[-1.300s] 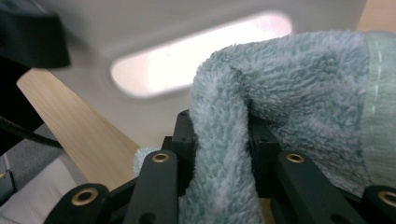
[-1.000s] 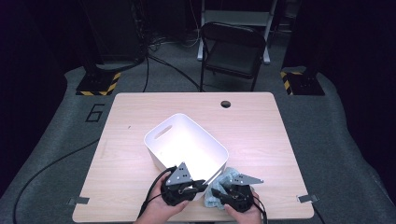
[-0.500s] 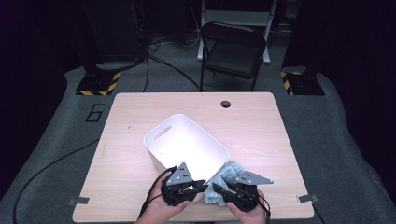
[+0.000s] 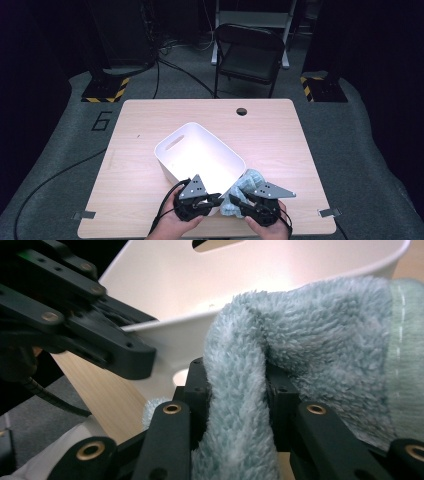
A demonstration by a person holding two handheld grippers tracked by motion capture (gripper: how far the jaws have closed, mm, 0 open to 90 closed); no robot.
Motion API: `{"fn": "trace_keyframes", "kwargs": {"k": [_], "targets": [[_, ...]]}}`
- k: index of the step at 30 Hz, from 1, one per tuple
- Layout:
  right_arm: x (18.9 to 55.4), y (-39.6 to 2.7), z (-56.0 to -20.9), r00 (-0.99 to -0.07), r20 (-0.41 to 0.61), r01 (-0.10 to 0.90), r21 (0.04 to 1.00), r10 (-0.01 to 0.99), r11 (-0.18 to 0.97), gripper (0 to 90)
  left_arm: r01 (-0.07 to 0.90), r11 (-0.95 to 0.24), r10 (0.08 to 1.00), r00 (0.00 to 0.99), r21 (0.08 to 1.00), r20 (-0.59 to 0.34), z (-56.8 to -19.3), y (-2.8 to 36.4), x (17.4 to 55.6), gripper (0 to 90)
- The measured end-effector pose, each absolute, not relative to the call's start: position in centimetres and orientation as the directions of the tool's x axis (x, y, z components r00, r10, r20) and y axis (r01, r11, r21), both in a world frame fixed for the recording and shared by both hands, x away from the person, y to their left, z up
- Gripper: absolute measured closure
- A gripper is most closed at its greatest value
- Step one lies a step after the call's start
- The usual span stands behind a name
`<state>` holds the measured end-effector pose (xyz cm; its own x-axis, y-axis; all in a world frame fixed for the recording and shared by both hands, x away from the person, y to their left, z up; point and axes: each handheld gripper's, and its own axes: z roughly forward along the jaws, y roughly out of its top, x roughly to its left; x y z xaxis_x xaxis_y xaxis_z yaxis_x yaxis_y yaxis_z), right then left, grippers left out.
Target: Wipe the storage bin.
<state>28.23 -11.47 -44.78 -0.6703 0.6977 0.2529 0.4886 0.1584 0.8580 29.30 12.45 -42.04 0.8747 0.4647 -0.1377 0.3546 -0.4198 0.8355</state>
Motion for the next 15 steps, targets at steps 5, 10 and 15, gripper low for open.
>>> {"fn": "trace_keyframes", "kwargs": {"k": [5, 10, 15], "targets": [[28.7, -11.6, -46.4, -0.645, 0.307, 0.539, 0.832, 0.7, 0.132, 70.0, 0.349, -0.425, 0.463, 0.877, 0.835, -0.131, -42.0, 12.5, 29.3, 80.6], [28.6, -11.4, -47.1, -0.641, 0.302, 0.536, 0.834, 0.706, 0.131, 70.4, 0.355, -0.421, 0.465, 0.874, 0.835, -0.137, -42.0, 12.4, 29.3, 80.6], [28.5, -11.3, -47.3, -0.642, 0.294, 0.535, 0.834, 0.708, 0.139, 70.7, 0.35, -0.425, 0.465, 0.876, 0.835, -0.131, -42.0, 12.4, 29.3, 80.6]]}}
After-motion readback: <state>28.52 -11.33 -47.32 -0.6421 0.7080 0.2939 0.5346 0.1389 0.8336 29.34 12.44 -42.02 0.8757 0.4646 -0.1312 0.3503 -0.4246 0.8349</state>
